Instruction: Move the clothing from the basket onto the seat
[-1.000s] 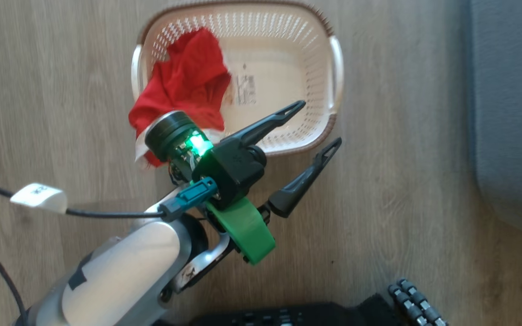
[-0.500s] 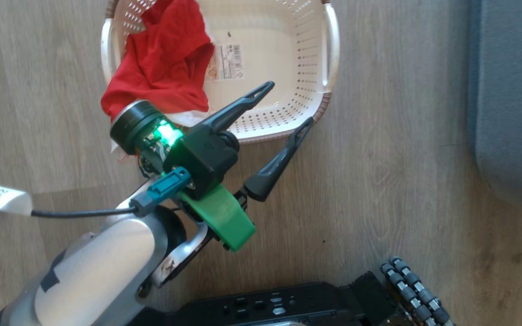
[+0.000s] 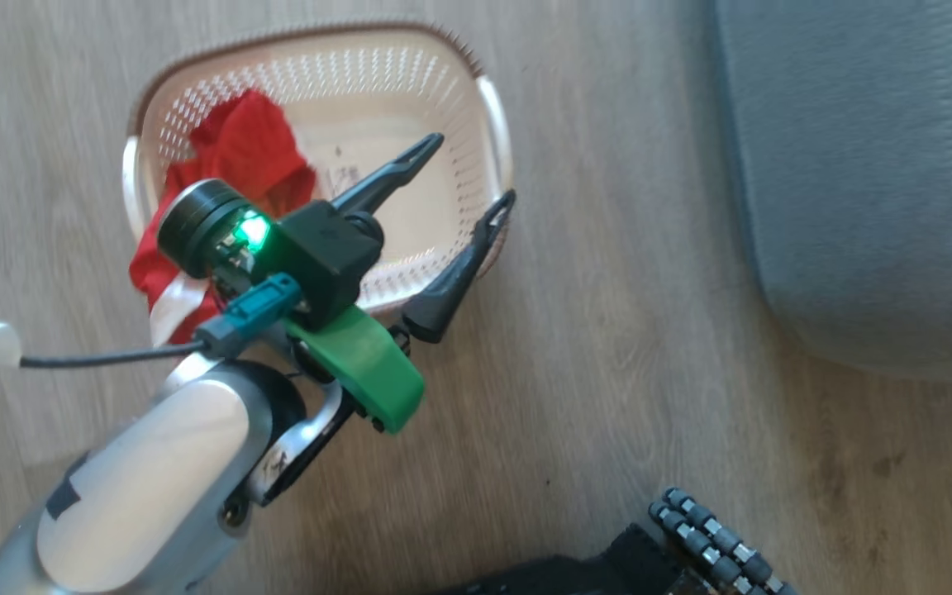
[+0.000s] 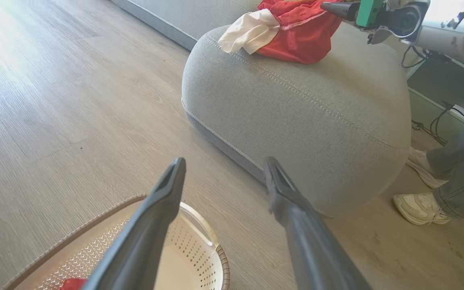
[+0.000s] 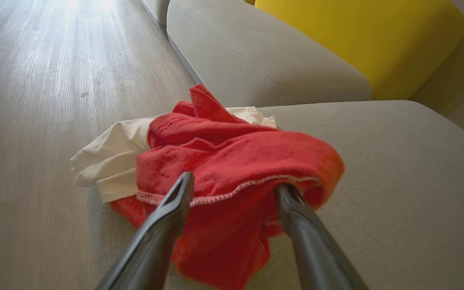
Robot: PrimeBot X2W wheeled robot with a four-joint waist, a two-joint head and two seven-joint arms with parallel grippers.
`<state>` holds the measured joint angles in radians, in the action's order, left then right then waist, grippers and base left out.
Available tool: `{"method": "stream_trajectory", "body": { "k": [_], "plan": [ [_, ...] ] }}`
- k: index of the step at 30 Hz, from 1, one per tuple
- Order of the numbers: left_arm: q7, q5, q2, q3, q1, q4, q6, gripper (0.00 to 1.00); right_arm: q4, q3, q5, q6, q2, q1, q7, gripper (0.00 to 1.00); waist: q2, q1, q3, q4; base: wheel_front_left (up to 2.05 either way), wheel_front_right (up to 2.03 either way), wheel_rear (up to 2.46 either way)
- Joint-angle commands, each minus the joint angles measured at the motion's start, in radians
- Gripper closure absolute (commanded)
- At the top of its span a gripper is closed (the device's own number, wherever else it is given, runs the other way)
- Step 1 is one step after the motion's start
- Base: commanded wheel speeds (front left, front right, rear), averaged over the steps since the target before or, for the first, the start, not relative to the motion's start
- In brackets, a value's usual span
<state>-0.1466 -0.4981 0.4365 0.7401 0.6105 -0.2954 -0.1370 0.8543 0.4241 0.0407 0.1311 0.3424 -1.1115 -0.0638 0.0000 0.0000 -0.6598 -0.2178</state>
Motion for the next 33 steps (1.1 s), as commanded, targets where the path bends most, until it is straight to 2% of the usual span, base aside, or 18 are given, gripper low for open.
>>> {"method": "stream_trajectory", "body": {
  "k": [1,6,12,13,20,22,27,33],
  "plan": [
    [0.013,-0.010,0.023,-0.046,-0.015,-0.021,-0.009,0.00,-0.053,-0.046,-0.039,0.000,0.014,0.058,-0.017,0.00,0.0000,0.0000,0.080,-0.056,0.00,0.00,0.00],
    [0.048,-0.037,0.028,-0.078,-0.049,0.021,-0.028,0.00,-0.235,-0.201,-0.175,0.000,0.010,0.236,-0.019,0.00,0.0000,0.0000,0.164,-0.077,0.00,0.00,0.00],
    [0.108,-0.065,0.025,-0.106,-0.102,0.074,-0.045,0.00,-0.576,-0.286,-0.257,0.000,-0.017,0.483,0.038,0.00,0.0000,0.0000,0.259,-0.039,0.00,0.00,0.00],
    [0.108,-0.065,0.025,-0.106,-0.102,0.074,-0.045,0.00,-0.576,-0.286,-0.257,0.000,-0.017,0.483,0.038,0.00,0.0000,0.0000,0.259,-0.039,0.00,0.00,0.00],
    [0.203,-0.100,0.027,-0.159,-0.162,0.164,-0.060,0.00,-0.884,-0.326,-0.263,0.000,-0.127,0.717,0.081,0.00,0.0000,0.0000,0.349,0.073,0.00,0.00,0.00],
    [0.265,-0.129,0.035,-0.196,-0.210,0.236,-0.062,0.00,-0.971,-0.351,-0.226,0.000,-0.183,0.824,0.077,0.00,0.0000,0.0000,0.403,0.139,0.00,0.00,0.00],
    [0.341,-0.160,0.040,-0.237,-0.276,0.326,-0.060,0.00,-1.012,-0.380,-0.173,0.000,-0.238,0.942,0.045,0.00,0.0000,0.0000,0.460,0.193,0.00,0.00,0.00],
    [0.395,-0.160,0.056,-0.278,-0.348,0.416,-0.036,0.00,-0.965,-0.394,-0.104,0.000,-0.263,1.036,-0.037,0.00,0.0000,0.0000,0.508,0.210,0.00,0.00,0.00]
  ]
}}
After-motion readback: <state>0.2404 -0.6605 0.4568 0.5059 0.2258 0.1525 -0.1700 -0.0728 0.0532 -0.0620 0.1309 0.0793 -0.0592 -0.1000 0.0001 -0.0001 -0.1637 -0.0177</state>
